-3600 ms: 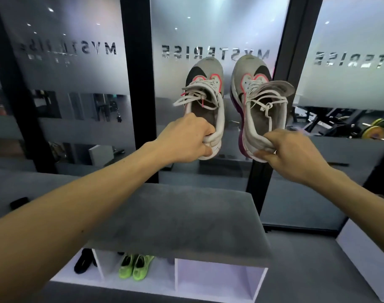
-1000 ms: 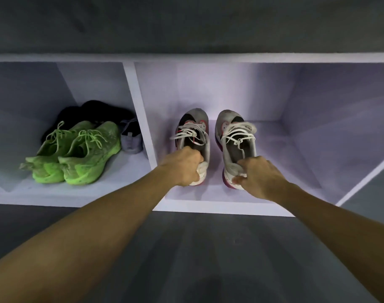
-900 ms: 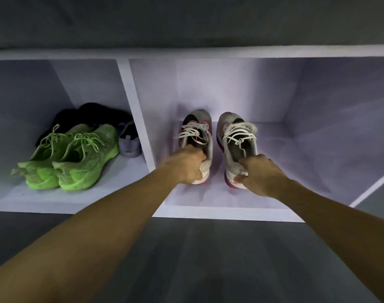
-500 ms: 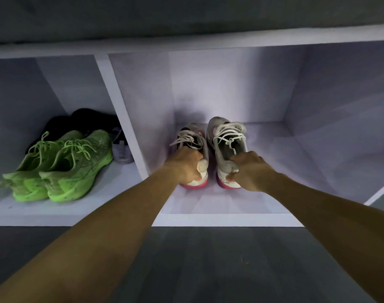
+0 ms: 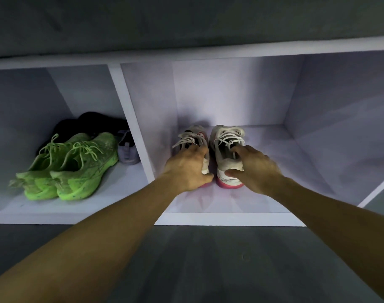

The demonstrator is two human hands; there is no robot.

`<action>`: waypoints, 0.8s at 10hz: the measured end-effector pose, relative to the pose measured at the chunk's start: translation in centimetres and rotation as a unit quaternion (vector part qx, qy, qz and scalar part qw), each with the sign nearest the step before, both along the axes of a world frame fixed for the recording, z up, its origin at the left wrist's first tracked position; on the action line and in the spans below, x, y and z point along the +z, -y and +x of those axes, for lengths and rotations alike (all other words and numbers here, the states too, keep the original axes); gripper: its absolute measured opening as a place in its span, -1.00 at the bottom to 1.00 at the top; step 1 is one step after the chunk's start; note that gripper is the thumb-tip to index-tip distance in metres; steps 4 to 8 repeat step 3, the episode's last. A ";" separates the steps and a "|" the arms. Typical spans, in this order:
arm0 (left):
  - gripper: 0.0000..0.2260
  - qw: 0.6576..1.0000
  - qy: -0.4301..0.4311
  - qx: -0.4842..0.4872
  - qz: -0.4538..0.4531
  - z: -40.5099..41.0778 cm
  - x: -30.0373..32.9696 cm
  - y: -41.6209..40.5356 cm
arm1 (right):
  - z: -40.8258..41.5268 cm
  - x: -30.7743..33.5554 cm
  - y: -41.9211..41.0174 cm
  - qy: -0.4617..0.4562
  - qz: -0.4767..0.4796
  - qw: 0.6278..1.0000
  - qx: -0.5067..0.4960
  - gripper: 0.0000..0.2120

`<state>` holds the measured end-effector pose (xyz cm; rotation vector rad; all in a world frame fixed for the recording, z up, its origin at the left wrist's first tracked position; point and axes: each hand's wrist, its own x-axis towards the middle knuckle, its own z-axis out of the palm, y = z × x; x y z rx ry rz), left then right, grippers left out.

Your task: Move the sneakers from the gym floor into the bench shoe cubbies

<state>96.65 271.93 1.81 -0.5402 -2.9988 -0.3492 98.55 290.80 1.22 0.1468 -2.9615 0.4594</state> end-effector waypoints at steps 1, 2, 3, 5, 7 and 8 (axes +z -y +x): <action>-0.53 0.999 -0.036 -0.023 0.028 1.8 1.9 0.0 | 2.3 1.7 -0.7 -0.016 0.024 1.000 0.008 -0.42; -0.52 0.996 -0.067 -0.034 0.049 3.6 4.1 0.0 | 4.5 3.7 -1.4 -0.018 0.044 0.999 0.014 -0.39; -0.49 0.996 -0.061 -0.050 0.049 7.2 7.8 0.3 | 8.9 7.6 -2.4 -0.025 0.067 0.997 0.025 -0.43; -0.49 0.996 -0.061 -0.050 0.049 7.2 7.8 0.3 | 8.9 7.6 -2.4 -0.025 0.067 0.997 0.025 -0.43; -0.49 0.996 -0.061 -0.050 0.049 7.2 7.8 0.3 | 8.9 7.6 -2.4 -0.025 0.067 0.997 0.025 -0.43; -0.49 0.996 -0.061 -0.050 0.049 7.2 7.8 0.3 | 8.9 7.6 -2.4 -0.025 0.067 0.997 0.025 -0.43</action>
